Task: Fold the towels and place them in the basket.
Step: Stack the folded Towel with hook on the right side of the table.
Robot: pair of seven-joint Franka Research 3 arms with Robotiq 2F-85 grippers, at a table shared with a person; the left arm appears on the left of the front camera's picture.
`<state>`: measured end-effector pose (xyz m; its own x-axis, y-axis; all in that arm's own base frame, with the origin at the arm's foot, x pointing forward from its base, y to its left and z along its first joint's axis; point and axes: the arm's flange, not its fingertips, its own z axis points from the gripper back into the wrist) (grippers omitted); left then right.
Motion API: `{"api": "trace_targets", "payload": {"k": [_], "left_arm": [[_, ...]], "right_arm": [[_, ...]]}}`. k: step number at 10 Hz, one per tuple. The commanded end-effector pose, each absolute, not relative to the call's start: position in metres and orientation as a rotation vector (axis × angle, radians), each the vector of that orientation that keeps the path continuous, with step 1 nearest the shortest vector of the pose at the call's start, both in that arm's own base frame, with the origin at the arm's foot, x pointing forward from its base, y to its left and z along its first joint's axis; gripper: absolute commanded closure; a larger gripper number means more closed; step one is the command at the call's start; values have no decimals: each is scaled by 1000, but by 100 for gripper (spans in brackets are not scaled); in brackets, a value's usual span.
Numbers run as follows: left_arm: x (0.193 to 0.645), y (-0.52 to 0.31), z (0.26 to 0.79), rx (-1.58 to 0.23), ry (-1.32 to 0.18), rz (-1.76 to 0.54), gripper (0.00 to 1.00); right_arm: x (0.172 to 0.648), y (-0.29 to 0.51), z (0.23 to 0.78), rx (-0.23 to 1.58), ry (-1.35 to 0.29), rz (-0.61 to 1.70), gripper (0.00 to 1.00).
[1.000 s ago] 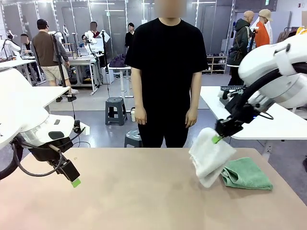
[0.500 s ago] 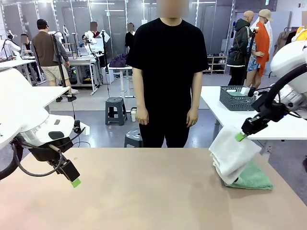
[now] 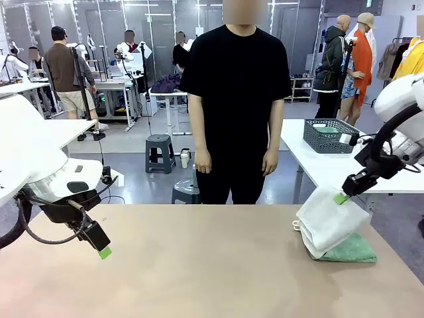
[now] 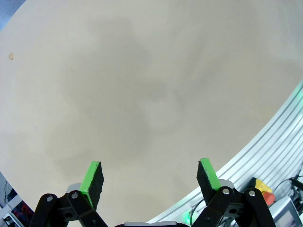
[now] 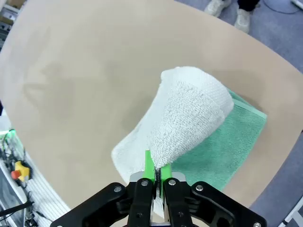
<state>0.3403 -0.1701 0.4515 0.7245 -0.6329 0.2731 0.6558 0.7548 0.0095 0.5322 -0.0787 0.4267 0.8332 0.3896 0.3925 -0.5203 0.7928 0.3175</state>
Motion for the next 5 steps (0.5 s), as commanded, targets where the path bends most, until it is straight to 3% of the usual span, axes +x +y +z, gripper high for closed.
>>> {"api": "trace_targets", "payload": {"k": [1,4,5], "left_arm": [[341,-171,450,-78,-272,-709,0],[341,-171,450,-78,-272,-709,0],[341,-171,450,-78,-272,-709,0]], "right_arm": [[540,-88,409,379,-313,498,95],[540,-95,378,262,-253,453,92],[538,-96,371,239,-237,439,82]]}}
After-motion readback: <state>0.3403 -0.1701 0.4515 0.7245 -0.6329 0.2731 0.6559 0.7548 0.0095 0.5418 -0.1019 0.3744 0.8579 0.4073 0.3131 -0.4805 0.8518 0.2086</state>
